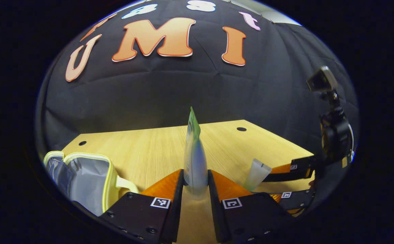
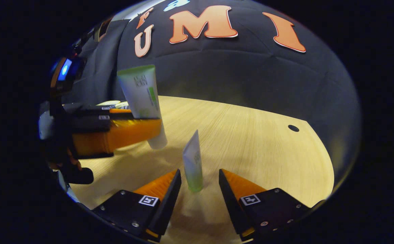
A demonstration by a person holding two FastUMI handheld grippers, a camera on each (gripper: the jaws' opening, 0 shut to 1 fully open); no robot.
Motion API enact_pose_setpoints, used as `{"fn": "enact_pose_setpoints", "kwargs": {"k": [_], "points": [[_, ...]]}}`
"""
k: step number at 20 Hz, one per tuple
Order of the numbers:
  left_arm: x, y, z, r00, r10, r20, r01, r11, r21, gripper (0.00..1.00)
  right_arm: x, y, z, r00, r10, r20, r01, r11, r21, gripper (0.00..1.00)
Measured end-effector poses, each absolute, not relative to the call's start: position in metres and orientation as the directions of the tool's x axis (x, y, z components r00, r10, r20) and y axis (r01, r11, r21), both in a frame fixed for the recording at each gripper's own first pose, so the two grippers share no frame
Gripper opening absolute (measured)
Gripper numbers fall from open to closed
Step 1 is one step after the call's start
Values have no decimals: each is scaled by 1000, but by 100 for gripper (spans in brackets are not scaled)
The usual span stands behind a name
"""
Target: First open the suitcase, pack the skin care products into it, and then close the suitcase.
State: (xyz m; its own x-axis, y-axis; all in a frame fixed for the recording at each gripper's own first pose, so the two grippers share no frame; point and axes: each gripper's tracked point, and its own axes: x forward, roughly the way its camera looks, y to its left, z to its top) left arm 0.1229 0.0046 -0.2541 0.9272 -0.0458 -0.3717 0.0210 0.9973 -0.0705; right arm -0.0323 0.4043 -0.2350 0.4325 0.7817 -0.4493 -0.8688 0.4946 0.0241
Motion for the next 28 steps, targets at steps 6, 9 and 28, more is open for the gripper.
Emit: {"fn": "enact_pose_setpoints", "kwargs": {"k": [6,9,28], "points": [[94,42,-229,921,47,-387,-61,998,-23,41,-47,409,-226,391,797,-459,-885,462,48,33],[74,66,-211,912,109,-396,-121,993,-4,41,-61,414,-197,365,822,-436,-902,428,52,32],[-40,232,-128,865,268,-424,-292,956,8,41,-180,465,-50,293,910,-295,-951,310,12,32]]}}
